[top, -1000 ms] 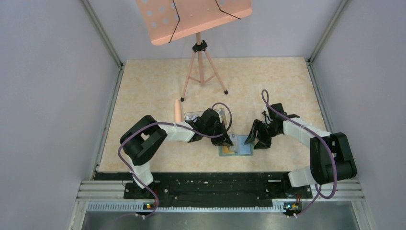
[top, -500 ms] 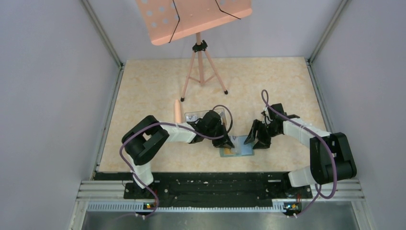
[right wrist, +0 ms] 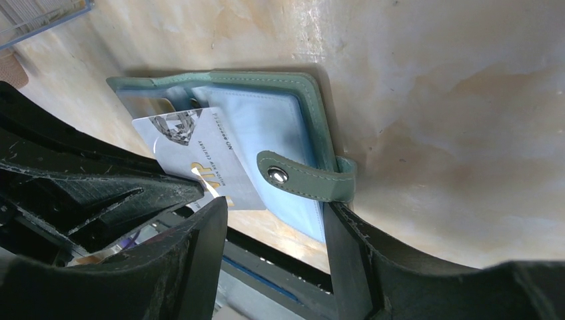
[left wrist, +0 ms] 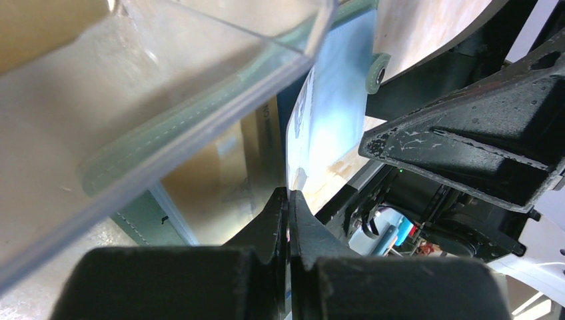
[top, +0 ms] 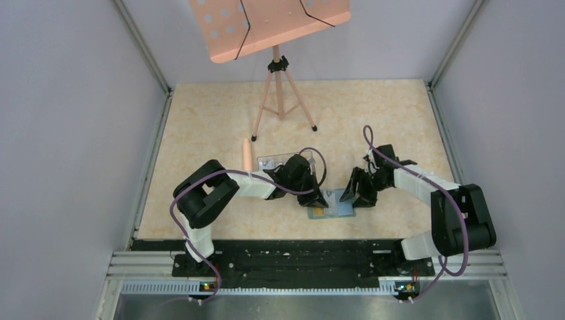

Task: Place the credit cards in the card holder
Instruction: Insert the credit card into the card holder.

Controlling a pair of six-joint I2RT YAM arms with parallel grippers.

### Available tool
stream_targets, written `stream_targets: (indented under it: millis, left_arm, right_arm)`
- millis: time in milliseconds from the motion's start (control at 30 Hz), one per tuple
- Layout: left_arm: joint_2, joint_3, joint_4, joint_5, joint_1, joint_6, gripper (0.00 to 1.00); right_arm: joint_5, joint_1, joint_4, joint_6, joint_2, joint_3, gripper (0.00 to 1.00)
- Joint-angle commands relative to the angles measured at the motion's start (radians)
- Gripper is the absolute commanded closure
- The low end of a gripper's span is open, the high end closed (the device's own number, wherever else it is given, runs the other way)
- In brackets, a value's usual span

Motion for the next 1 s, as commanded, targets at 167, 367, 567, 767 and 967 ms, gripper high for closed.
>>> stream_targets:
  millis: [167, 367, 567, 767, 967]
  left_arm:
    - [0.008, -0.04, 0.081, -0.027, 0.016, -0.032, 1.0]
    - [0.023, -0.017, 0.079, -0.009, 0.026, -0.018, 1.0]
    - [0.018, -0.002, 0.024, -0.038, 0.036, 0.014, 1.0]
    - [0.06, 0.03, 0.039, -0.016, 0.036, 0.004, 1.0]
    - [0.079, 0.04, 0.045, -0.007, 0.034, -0.002, 1.0]
  right_arm:
    - [-0.009, 0.007, 0.015, -0.01, -0.02, -0.021, 0.45]
    - [-0.009, 0.007, 0.015, -0.016, -0.013, -0.025, 0.45]
    - [-0.01, 0.006, 0.016, -0.015, -0.015, -0.03, 0.45]
    - [-0.016, 0.006, 0.019, -0.015, -0.015, -0.033, 0.45]
    - [-0.025, 0.005, 0.025, -0.01, -0.016, -0.036, 0.45]
